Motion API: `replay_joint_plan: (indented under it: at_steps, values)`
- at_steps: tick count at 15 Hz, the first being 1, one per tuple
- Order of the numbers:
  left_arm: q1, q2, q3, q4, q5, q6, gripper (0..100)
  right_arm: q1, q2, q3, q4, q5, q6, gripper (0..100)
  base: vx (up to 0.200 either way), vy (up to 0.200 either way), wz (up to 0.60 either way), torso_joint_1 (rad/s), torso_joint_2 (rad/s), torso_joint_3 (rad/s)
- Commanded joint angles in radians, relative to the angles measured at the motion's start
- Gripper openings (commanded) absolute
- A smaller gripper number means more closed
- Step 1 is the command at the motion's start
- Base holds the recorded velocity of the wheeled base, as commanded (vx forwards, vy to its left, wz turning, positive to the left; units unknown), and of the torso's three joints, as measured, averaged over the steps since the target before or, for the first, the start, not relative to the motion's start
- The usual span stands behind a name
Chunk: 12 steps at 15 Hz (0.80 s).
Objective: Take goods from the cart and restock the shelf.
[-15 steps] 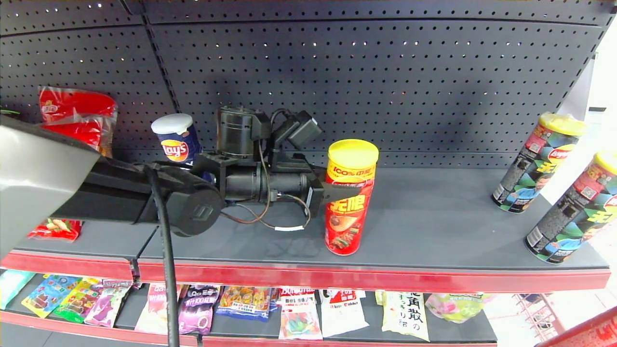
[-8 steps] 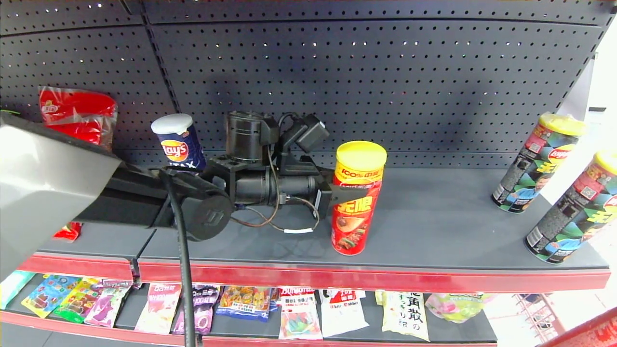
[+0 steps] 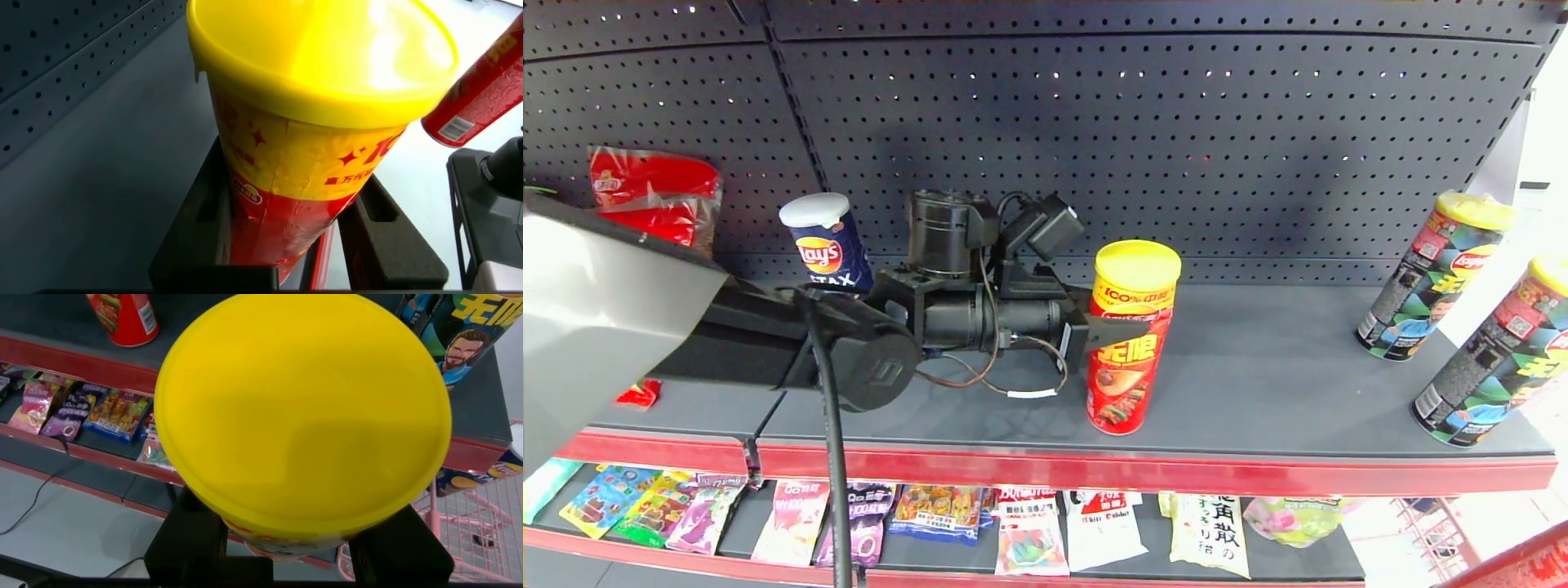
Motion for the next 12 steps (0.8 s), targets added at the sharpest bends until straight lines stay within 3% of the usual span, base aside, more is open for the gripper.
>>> replay_joint_plan:
  at_steps: [1, 12]
  values:
    - [-0.001, -0.005, 0.002, 0.001, 0.001, 0.0, 0, 0.0, 0.0, -0.002, 0.0, 0.0, 0.0, 0, 0.0, 0.0, 0.0, 0.0, 0.0, 0.0]
    - [-0.02, -0.044, 0.057, 0.001, 0.007, -0.005, 0, 0.0, 0.0, -0.007, 0.0, 0.0, 0.0, 0, 0.0, 0.0, 0.0, 0.0, 0.0, 0.0]
